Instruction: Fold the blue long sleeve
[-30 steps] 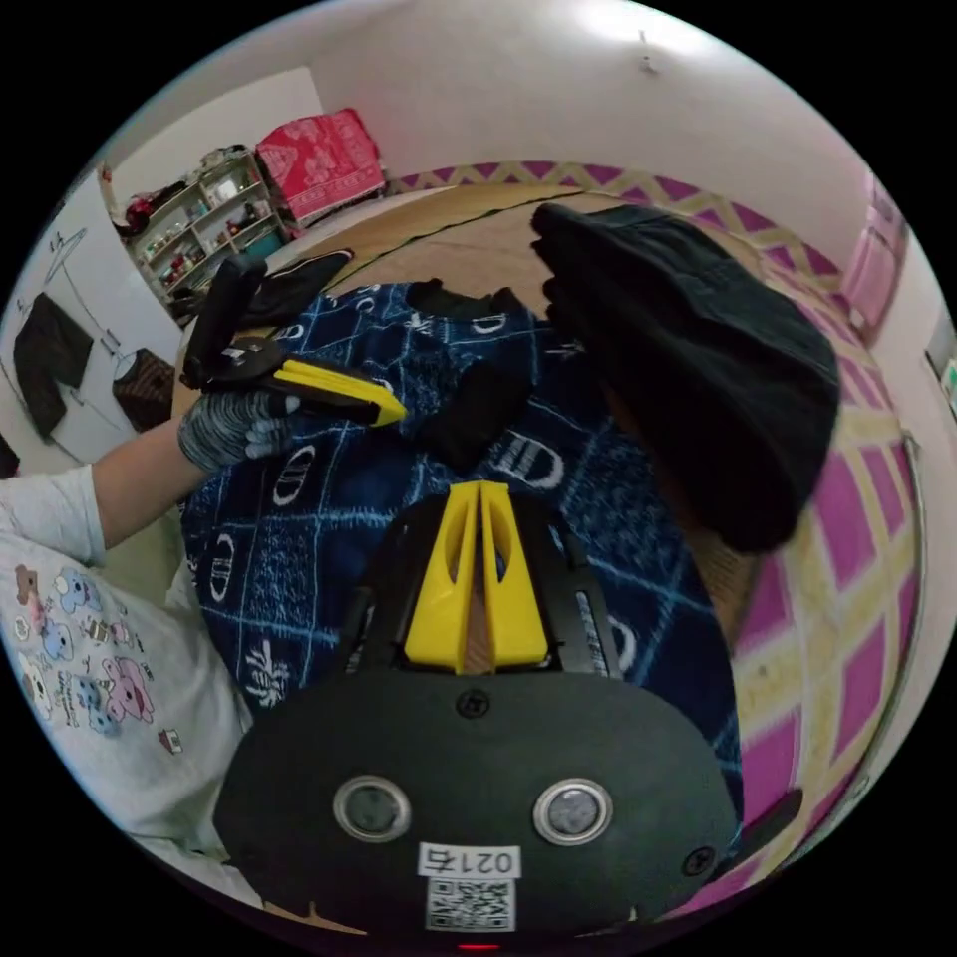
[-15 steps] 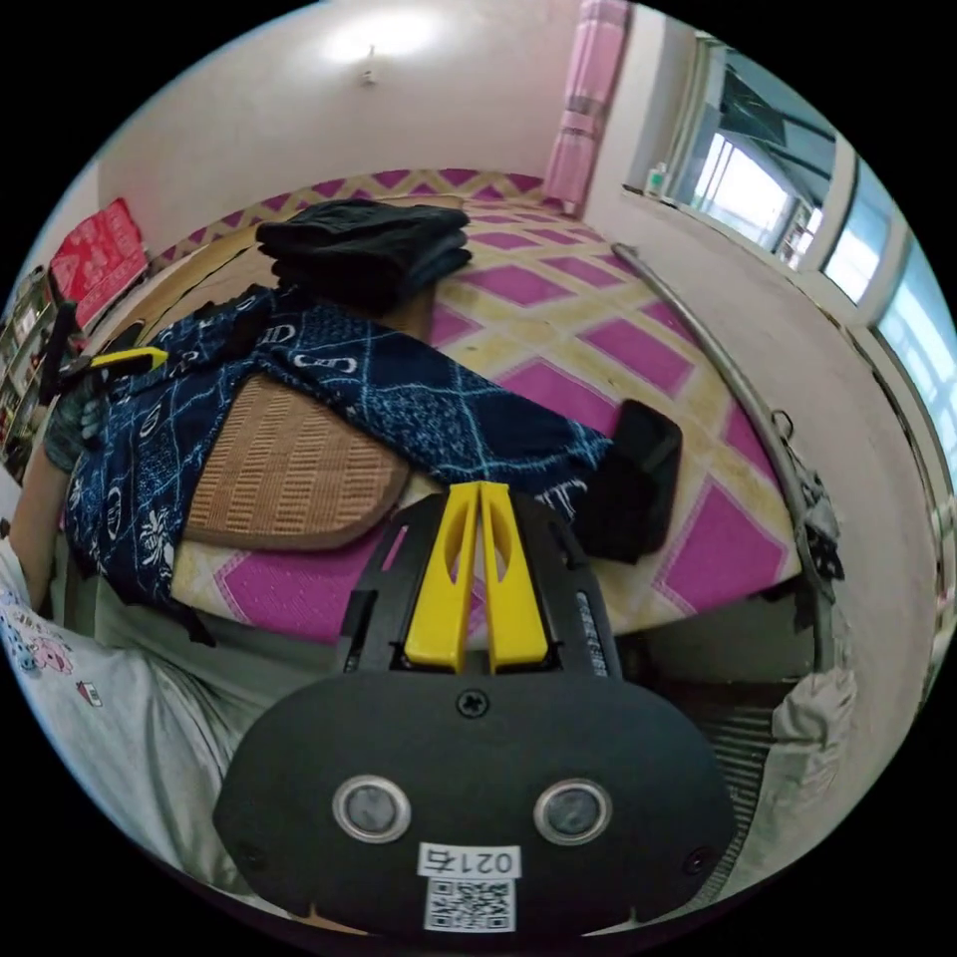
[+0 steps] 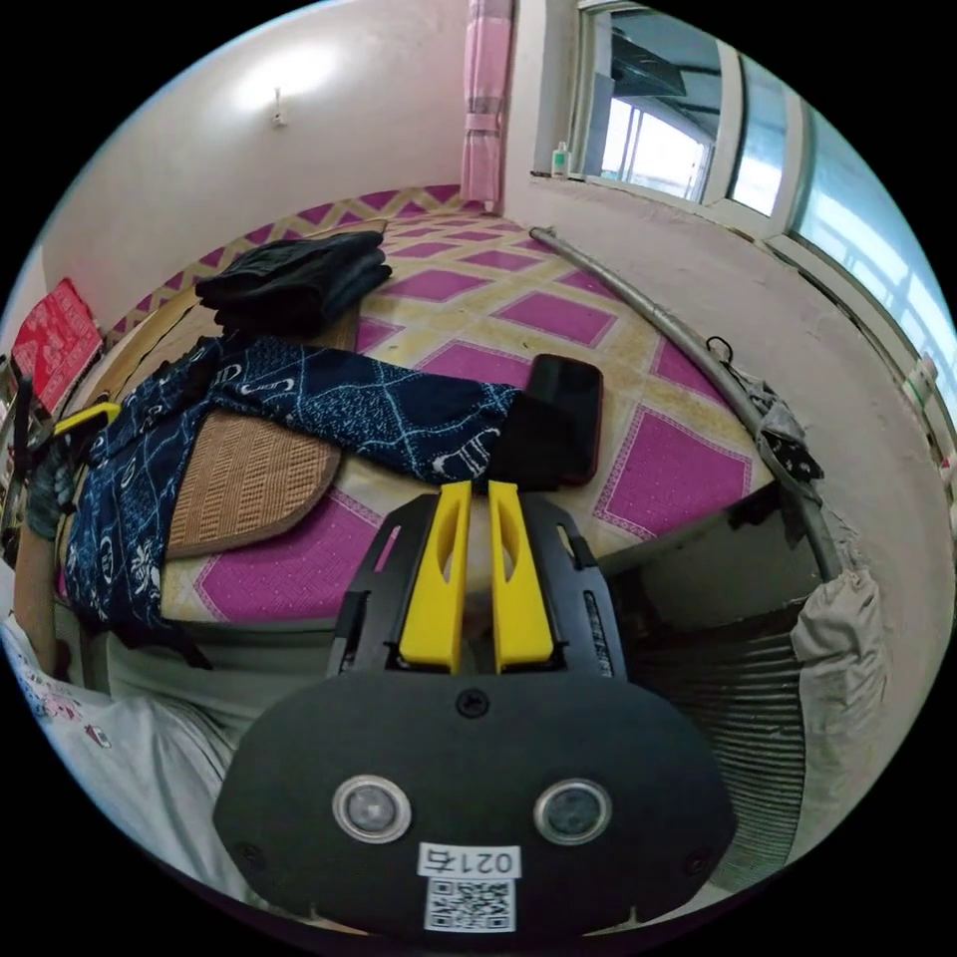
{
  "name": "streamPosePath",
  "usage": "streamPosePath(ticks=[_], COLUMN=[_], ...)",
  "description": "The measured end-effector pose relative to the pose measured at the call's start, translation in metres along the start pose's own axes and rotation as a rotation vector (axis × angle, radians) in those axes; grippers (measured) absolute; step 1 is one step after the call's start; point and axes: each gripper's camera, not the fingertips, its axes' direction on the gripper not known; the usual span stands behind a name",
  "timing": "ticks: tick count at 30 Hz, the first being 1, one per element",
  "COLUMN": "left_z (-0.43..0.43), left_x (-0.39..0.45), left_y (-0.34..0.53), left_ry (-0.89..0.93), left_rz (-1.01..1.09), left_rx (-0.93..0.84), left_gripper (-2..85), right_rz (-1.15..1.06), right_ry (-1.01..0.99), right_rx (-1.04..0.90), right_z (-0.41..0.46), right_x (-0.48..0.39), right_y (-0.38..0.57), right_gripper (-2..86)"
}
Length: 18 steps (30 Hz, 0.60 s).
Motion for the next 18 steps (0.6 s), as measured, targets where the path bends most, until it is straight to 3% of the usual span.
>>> streamPosePath(ticks=[14, 18], left_z=[-0.008, -0.014], left_x=[-0.033, -0.042], left_y=[0.038, 0.038], left_ry=[0.044, 0.063], left_rz=[-0.088, -0.105], left_rx=[-0.08, -0.084], left_gripper=[-0.9, -0.9], right_rz=[0.604, 0.78], right_ry=[-0.271, -0.491], right_rx=[0.108, 0.178], right_z=[0.059, 0.092], right_x=[0.116, 0.147], right_y=[0.018, 0.035], right_gripper=[12.5, 10.2])
